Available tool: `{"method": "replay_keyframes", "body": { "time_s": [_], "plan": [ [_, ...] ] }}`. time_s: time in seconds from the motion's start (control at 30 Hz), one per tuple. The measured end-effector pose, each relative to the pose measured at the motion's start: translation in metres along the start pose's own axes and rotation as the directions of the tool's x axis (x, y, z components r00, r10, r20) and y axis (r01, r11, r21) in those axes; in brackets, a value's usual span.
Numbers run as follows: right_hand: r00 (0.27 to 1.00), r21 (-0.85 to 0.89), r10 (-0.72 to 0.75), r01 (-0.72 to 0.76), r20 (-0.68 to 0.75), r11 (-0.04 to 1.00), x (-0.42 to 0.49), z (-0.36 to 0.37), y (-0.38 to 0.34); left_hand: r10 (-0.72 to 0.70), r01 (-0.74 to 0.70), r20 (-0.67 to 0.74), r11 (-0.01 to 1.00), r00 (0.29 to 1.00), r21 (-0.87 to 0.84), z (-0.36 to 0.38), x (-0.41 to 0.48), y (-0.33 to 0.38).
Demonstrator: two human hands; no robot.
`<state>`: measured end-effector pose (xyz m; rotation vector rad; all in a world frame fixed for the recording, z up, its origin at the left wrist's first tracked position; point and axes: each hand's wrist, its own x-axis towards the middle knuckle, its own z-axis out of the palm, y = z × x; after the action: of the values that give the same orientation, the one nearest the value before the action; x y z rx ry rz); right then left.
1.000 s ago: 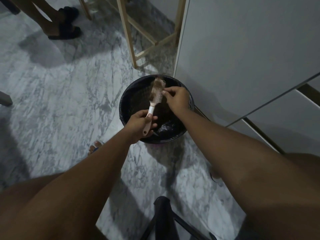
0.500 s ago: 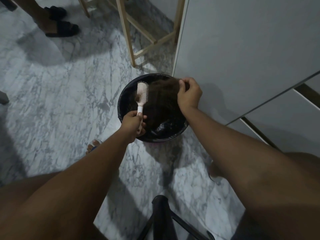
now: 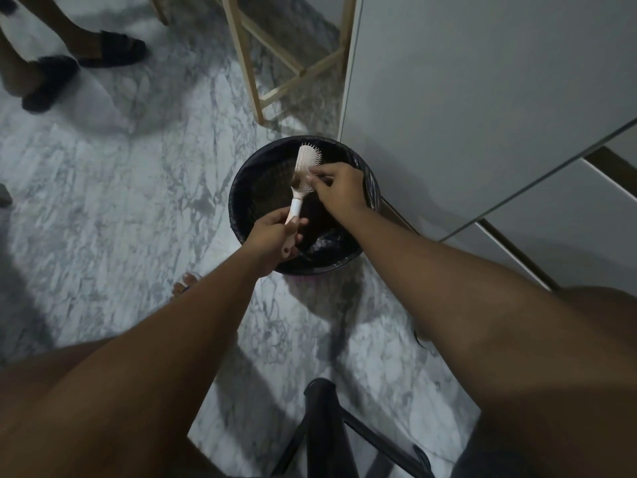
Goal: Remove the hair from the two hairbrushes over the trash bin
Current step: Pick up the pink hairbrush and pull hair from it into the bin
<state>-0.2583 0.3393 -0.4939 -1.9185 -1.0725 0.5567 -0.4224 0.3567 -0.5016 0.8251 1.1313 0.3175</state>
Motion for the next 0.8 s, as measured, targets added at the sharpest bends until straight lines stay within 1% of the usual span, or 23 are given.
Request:
{"method": "replay_keyframes", "body": {
  "time_s": [0.13, 0.23, 0.33, 0.4, 0.47, 0.5, 0.53, 0.57, 0.6, 0.63, 0.67, 0.7, 0.73, 0.77, 0.8],
  "plan": [
    [0.998, -0.057, -0.037, 0.035, -0.041, 0.998, 0.004, 0.001, 0.000, -0.008, 0.011, 0.042, 0.998, 0.999, -0.059, 0.005, -0.001, 0.003],
    [0.992, -0.047, -0.060, 0.055, -0.111, 0.997, 0.006, -0.001, 0.000, -0.024, 0.029, 0.050, 0.996, 0.998, -0.089, 0.005, 0.000, 0.003],
    [0.964, 0.021, -0.075, 0.083, -0.254, 0.996, 0.007, -0.009, -0.003, -0.040, 0.045, 0.034, 0.989, 0.999, -0.139, 0.005, 0.002, 0.003],
    [0.921, 0.070, -0.063, 0.097, -0.384, 0.993, 0.009, -0.015, -0.004, -0.048, 0.046, -0.006, 0.982, 0.999, -0.185, 0.003, 0.004, 0.004],
    [0.875, 0.088, -0.023, 0.074, -0.484, 0.993, 0.011, -0.019, -0.003, -0.043, 0.036, -0.032, 0.980, 0.999, -0.196, 0.000, 0.005, 0.002],
    [0.865, 0.078, 0.004, 0.041, -0.502, 0.996, 0.012, -0.019, 0.002, -0.038, 0.030, -0.038, 0.981, 0.999, -0.191, -0.002, 0.006, 0.001],
    [0.874, 0.056, 0.029, -0.002, -0.485, 0.998, 0.012, -0.017, 0.008, -0.034, 0.026, -0.041, 0.983, 0.999, -0.182, -0.003, 0.005, 0.001],
    [0.904, 0.023, 0.054, -0.049, -0.424, 0.999, 0.013, -0.016, 0.016, -0.031, 0.024, -0.041, 0.985, 0.999, -0.172, -0.004, 0.005, 0.000],
    [0.943, -0.021, 0.106, -0.118, -0.316, 0.993, 0.013, -0.016, 0.024, -0.030, 0.024, -0.037, 0.986, 0.999, -0.162, -0.004, 0.003, -0.001],
    [0.965, -0.082, 0.188, -0.206, -0.186, 0.975, 0.009, -0.016, 0.027, -0.028, 0.023, -0.033, 0.988, 0.999, -0.153, -0.004, 0.003, -0.002],
    [0.960, -0.159, 0.273, -0.279, -0.061, 0.947, 0.005, -0.016, 0.028, -0.028, 0.023, -0.030, 0.989, 0.999, -0.145, -0.003, 0.004, -0.002],
    [0.944, -0.217, 0.329, -0.316, 0.029, 0.924, 0.000, -0.016, 0.027, -0.028, 0.024, -0.029, 0.990, 0.999, -0.135, -0.004, 0.004, -0.003],
    [0.934, -0.218, 0.351, -0.329, 0.071, 0.919, -0.004, -0.016, 0.022, -0.030, 0.026, -0.027, 0.992, 0.999, -0.123, -0.004, 0.005, -0.004],
    [0.935, -0.159, 0.346, -0.330, 0.083, 0.930, -0.006, -0.015, 0.016, -0.030, 0.027, -0.025, 0.994, 0.999, -0.108, -0.005, 0.006, -0.005],
    [0.940, -0.061, 0.329, -0.325, 0.086, 0.944, -0.007, -0.012, 0.011, -0.028, 0.026, -0.022, 0.995, 0.999, -0.093, -0.005, 0.006, -0.005]
  ]
}}
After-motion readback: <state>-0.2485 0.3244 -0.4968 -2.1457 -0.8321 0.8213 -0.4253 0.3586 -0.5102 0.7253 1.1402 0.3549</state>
